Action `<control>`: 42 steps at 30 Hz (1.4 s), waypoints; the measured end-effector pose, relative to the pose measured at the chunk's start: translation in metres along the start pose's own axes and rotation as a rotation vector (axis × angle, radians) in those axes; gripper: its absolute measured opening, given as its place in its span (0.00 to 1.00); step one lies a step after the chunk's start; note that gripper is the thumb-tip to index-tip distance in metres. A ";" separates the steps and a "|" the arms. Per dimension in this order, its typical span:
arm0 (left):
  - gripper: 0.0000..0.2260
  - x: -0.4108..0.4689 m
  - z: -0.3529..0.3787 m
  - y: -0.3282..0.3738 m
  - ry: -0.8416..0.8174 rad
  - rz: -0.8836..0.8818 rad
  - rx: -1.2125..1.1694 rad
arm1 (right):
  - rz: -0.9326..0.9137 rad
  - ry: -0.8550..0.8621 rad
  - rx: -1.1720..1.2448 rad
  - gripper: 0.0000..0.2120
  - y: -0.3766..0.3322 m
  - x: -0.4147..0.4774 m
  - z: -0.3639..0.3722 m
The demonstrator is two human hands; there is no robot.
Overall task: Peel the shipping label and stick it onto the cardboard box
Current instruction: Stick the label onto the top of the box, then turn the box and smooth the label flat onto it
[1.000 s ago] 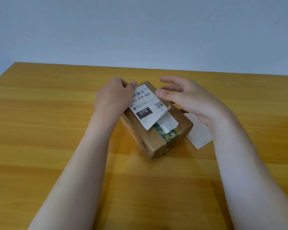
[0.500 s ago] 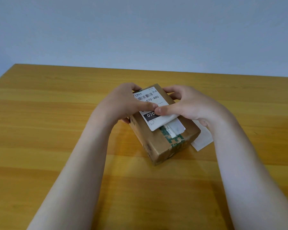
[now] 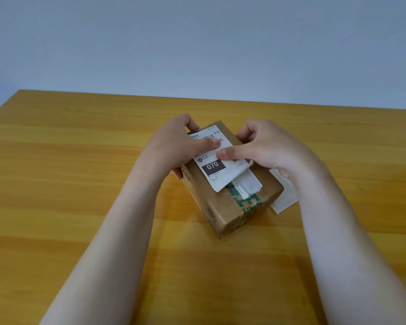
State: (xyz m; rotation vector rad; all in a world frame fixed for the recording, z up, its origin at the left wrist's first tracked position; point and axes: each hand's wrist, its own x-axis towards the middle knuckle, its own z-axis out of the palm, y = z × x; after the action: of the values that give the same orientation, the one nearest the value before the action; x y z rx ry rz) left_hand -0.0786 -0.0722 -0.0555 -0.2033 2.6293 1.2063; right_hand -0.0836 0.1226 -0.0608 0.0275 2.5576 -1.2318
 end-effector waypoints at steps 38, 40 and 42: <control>0.12 0.002 0.003 0.002 -0.031 0.087 0.046 | -0.024 0.155 -0.034 0.23 0.002 0.005 0.009; 0.17 -0.001 0.002 0.003 -0.075 0.099 0.052 | -0.010 0.153 -0.058 0.23 0.002 0.004 0.008; 0.17 0.000 0.003 0.004 -0.058 0.088 0.032 | 0.010 0.140 -0.073 0.23 0.001 0.002 0.004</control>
State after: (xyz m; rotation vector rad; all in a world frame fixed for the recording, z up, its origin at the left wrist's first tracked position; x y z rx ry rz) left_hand -0.0785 -0.0677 -0.0547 -0.0470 2.6299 1.1782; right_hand -0.0847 0.1195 -0.0646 0.1149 2.7171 -1.1704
